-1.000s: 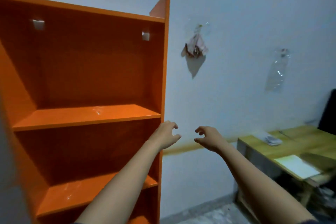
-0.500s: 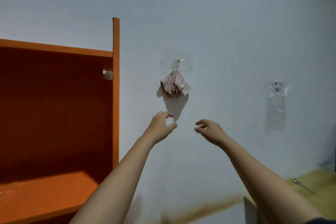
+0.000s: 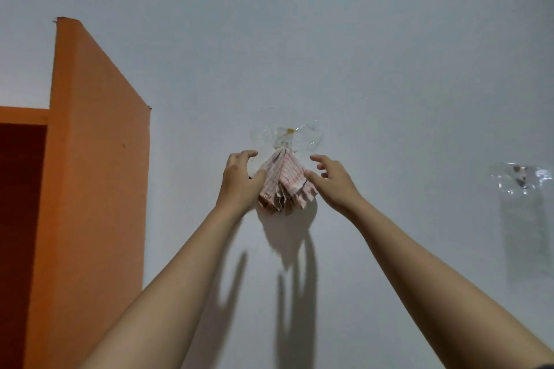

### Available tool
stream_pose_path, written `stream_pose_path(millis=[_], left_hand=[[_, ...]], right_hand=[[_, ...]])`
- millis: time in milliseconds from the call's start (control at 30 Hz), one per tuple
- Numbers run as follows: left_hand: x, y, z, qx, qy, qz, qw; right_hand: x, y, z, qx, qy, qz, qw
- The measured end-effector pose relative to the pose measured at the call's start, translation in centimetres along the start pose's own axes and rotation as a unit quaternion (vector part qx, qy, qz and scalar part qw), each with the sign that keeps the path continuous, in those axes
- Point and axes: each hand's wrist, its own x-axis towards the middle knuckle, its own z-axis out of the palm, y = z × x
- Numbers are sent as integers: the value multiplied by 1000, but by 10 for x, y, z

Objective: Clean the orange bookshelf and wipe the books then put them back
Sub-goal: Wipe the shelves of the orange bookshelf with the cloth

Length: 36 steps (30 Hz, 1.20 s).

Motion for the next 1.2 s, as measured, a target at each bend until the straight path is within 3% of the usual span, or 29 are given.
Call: stream_pose_path(millis=[200, 467, 767, 933, 1067, 1200], left_hand=[[19, -17, 26, 11, -20, -1, 1000], [25, -39, 45, 12, -7, 32, 999], [31, -15, 26, -113, 95, 29, 989], [9, -6, 19, -172, 34, -25, 984], [-25, 2, 10, -242, -70, -90, 964], [-70, 20, -8, -274, -164, -104, 942]], right_hand=[[40, 11, 31, -14, -3, 7, 1000], [50, 25, 47, 86, 31, 2, 996], [63, -10, 9, 137, 172, -52, 974], [35, -23, 2, 121, 150, -58, 980], [-5, -31, -13, 92, 100, -41, 990], [-62, -52, -36, 66, 38, -28, 997]])
